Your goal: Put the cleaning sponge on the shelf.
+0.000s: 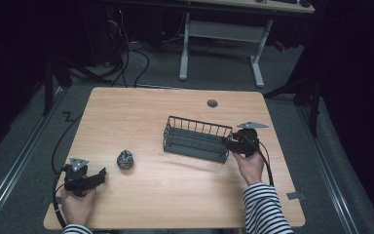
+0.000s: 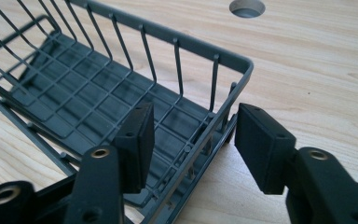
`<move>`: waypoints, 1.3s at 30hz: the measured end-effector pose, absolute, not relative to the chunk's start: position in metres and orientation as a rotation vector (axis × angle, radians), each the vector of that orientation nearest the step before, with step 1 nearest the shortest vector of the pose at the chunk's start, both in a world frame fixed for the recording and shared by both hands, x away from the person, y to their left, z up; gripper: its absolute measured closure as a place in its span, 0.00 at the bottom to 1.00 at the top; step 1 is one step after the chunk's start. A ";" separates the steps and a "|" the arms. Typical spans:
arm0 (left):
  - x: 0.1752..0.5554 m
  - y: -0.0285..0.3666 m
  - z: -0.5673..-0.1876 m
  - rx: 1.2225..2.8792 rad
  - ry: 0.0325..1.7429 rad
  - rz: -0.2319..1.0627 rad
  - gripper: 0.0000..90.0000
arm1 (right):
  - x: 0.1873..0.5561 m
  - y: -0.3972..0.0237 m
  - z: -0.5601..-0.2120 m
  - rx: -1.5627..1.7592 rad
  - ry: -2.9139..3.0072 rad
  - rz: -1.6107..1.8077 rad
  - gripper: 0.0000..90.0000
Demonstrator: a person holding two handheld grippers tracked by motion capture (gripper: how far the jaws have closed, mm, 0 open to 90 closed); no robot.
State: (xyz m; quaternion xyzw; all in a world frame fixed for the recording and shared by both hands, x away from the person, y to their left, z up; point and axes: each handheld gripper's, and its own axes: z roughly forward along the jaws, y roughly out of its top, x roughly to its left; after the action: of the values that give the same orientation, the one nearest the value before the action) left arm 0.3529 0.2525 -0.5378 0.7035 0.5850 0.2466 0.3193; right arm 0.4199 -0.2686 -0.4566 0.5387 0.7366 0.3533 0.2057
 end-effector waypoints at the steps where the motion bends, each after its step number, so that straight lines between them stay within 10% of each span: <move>1: 0.353 0.252 -0.538 1.850 1.538 0.649 0.26 | 0.420 -0.267 -0.458 1.500 2.060 0.968 0.56; 39: 0.353 0.252 -0.538 1.857 1.539 0.655 0.26 | 0.364 -0.310 -0.463 1.509 2.010 0.992 0.60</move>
State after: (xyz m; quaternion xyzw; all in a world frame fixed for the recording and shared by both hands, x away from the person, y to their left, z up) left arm 0.3529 0.2517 -0.5378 0.7050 0.5843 0.2486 0.3159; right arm 0.3643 -0.3096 -0.4625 0.5449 0.7260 0.3584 0.2181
